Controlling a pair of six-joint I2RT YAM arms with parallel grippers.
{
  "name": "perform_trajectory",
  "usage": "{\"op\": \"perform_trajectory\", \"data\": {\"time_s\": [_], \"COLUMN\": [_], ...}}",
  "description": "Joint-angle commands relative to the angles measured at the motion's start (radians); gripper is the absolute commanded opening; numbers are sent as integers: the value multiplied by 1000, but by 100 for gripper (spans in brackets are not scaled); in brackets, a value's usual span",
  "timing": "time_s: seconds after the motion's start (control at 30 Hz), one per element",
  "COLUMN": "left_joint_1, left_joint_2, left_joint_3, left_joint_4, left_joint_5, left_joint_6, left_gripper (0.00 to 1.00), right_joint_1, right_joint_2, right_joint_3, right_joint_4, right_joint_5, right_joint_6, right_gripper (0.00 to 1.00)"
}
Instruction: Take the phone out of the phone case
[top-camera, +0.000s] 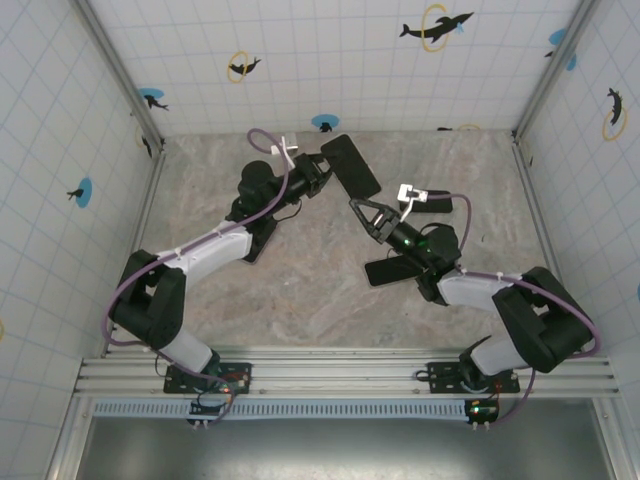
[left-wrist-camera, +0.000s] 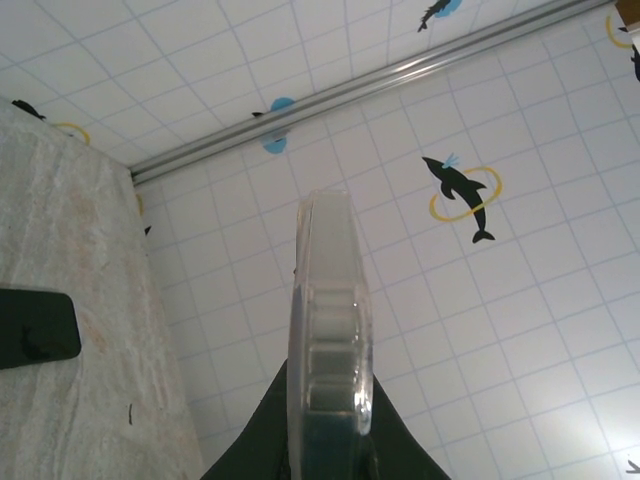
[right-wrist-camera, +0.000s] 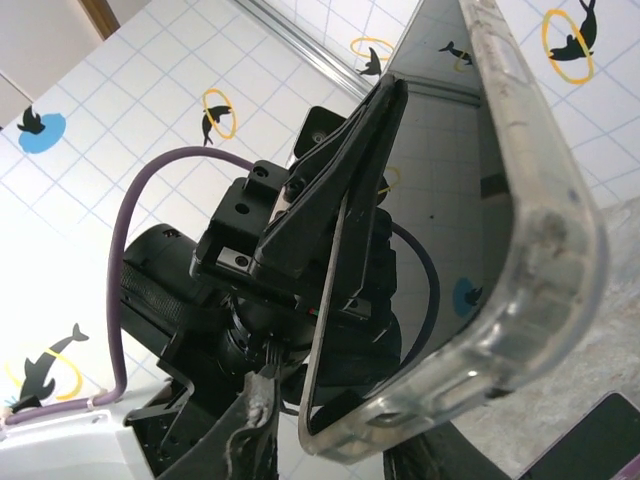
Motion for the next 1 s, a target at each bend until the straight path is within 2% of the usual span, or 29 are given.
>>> {"op": "perform_trajectory", "data": {"time_s": [0.0,0.23,0.37,0.63,0.87,0.97], "left_joint_1": [-5,-6,-5,-6,-19,-22], "left_joint_2": [-41,-44,-49,-54,-49,-49], "left_joint_3": [1,-14,-18,-19,14,27], "left_joint_4": [64,49,43,63,62,42], "left_joint_5": [-8,-18,-27,-25,18,33], "left_joint_6": [-8,-54,-71,-139,-154,-135], "left_gripper": [4,4,4,3,0,0], "right_joint_1": [-8,-16,-22,-35,-67,-80], "right_joint_2": [5,-6,-15,-56,-53,-38], "right_joint_3": [39,49,67,109,147,159], "right_joint_4": [78,38,-33,-283,-377,-350], "right_joint_5": [-9,-30,-85,-122,-131,-145], "right_joint_6": [-2,-54,-117,-333,-365,-333], "right_gripper": [26,18,15,12,9,9]}}
